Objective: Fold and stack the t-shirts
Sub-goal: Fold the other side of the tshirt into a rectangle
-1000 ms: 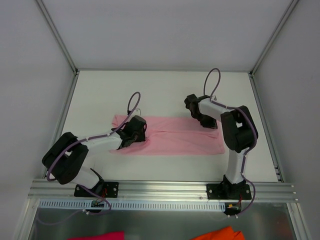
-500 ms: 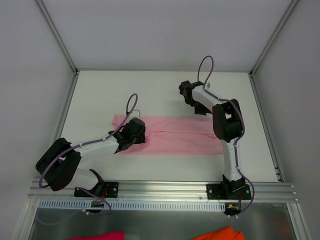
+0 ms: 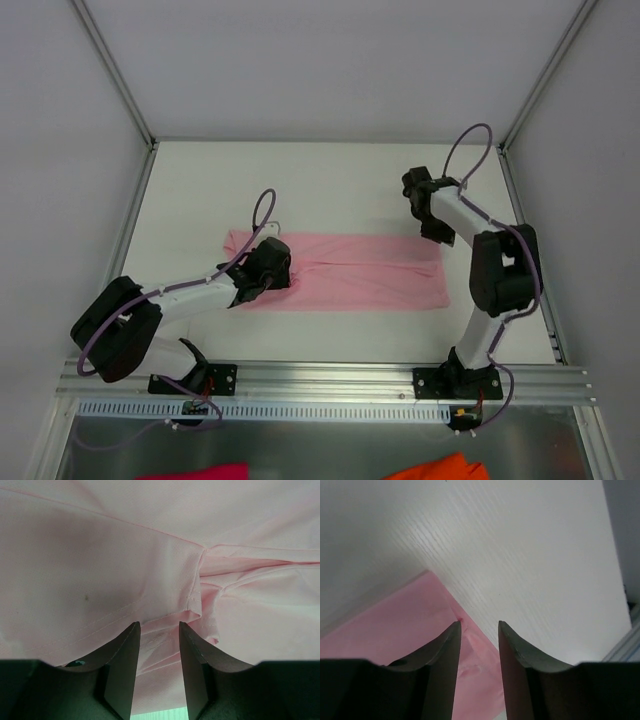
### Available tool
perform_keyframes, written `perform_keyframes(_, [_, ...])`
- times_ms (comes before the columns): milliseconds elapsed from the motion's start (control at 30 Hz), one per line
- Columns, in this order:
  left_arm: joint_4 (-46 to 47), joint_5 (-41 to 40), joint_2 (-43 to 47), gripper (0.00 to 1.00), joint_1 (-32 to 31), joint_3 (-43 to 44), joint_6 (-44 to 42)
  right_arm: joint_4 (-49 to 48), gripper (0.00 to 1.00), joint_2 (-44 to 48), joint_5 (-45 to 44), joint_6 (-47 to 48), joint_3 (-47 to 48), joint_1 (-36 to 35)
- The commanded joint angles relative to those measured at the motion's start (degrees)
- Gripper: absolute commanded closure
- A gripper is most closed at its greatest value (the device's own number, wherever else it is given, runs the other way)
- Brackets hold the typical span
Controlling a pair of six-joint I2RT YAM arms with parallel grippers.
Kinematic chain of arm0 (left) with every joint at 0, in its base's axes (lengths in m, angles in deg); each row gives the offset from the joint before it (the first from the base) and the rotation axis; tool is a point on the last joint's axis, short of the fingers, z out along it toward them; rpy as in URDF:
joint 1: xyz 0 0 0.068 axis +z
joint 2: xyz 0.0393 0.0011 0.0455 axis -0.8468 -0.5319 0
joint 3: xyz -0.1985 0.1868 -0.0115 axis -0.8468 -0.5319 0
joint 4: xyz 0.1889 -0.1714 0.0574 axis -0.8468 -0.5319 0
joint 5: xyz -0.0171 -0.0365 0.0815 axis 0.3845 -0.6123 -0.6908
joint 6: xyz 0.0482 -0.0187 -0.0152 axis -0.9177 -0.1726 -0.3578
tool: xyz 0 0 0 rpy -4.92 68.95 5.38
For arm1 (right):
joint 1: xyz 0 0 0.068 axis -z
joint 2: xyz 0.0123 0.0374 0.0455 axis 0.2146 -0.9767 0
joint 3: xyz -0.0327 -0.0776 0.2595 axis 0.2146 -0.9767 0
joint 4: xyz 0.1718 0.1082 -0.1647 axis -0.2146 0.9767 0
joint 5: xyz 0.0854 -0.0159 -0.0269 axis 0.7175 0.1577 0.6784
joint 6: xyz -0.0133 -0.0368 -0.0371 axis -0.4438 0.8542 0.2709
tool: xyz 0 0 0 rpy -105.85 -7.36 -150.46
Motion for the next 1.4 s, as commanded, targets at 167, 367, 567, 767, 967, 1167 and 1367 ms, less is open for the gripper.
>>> perform_keyframes(167, [3.24, 0.35, 3.57, 0.63, -1.22, -1.72, -0.72, -13.65, 0.57, 11.05, 17.79, 4.45, -7.81, 5.48])
perform_keyframes(367, [3.77, 0.70, 3.13, 0.63, -1.75, -1.80, -0.72, -18.57, 0.57, 8.14, 28.17, 5.42, -9.74, 8.47])
perform_keyframes(567, [3.68, 0.44, 2.17, 0.63, -1.93, -1.02, -0.72, -18.40, 0.57, 8.14, 27.73, 5.16, -9.83, 9.17])
perform_keyframes(767, [3.59, 0.26, 1.73, 0.63, -2.02, -0.93, -0.89, -17.43, 0.57, 9.46, 25.89, 5.60, -9.66, 9.17])
perform_keyframes(967, [3.50, 0.09, 0.76, 0.63, -2.28, -0.49, -0.98, -14.89, 0.57, 9.02, 20.19, 5.34, -8.51, 8.82])
perform_keyframes(1167, [3.33, -0.18, 0.23, 0.63, -2.37, -0.31, -1.16, -14.27, 0.57, 6.12, 20.26, 5.16, -7.20, 8.82])
perform_keyframes(1367, [3.15, -0.35, -0.03, 0.63, -2.45, -0.40, -1.07, -14.53, 0.56, 4.45, 21.14, 5.25, -6.14, 8.82])
